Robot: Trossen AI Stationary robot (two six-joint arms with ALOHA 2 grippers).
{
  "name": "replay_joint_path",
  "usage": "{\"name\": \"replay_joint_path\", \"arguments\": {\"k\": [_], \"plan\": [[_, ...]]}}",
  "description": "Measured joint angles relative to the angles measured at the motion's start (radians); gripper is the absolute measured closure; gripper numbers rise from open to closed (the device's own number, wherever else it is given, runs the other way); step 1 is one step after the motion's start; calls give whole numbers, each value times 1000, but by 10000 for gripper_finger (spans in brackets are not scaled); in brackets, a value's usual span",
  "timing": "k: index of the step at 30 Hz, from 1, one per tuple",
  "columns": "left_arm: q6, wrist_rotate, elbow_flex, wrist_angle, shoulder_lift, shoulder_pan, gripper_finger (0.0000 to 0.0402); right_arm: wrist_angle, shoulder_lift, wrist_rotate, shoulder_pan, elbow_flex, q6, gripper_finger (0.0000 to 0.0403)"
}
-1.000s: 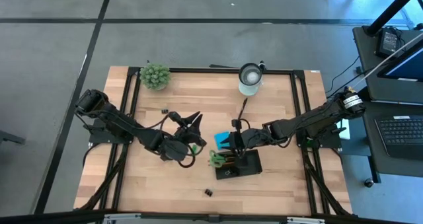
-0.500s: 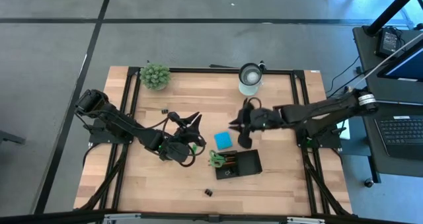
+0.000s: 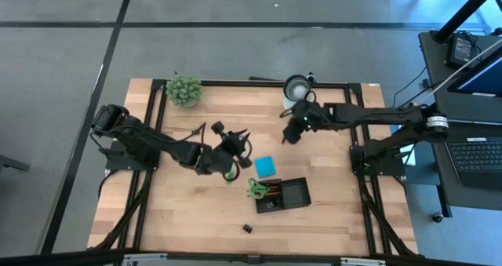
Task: Pick and place office supplies into organizer
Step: Put the pen into the top left slot of the desk organizer
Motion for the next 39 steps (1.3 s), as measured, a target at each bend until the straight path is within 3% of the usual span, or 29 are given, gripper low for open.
{"name": "replay_joint_path", "arguments": {"k": [4, 12, 22, 26, 33, 39], "plan": [[-29, 58, 0, -20, 0, 61, 343, -1, 32, 0, -58, 0, 58, 255], [-32, 106, 0, -80, 0, 123, 343, 28, 144, 6, -113, 0, 335, 209], [-28, 125, 0, -219, 0, 154, 343, 129, 235, 6, -119, 0, 471, 203], [25, 125, 0, -269, 0, 156, 343, 130, 239, -62, -119, 0, 504, 203], [122, 125, 0, -277, 0, 156, 343, 73, 239, 19, -119, 1, 924, 203], [137, 125, 0, -288, 0, 156, 343, 44, 239, 42, -114, 1, 1080, 203]]}}
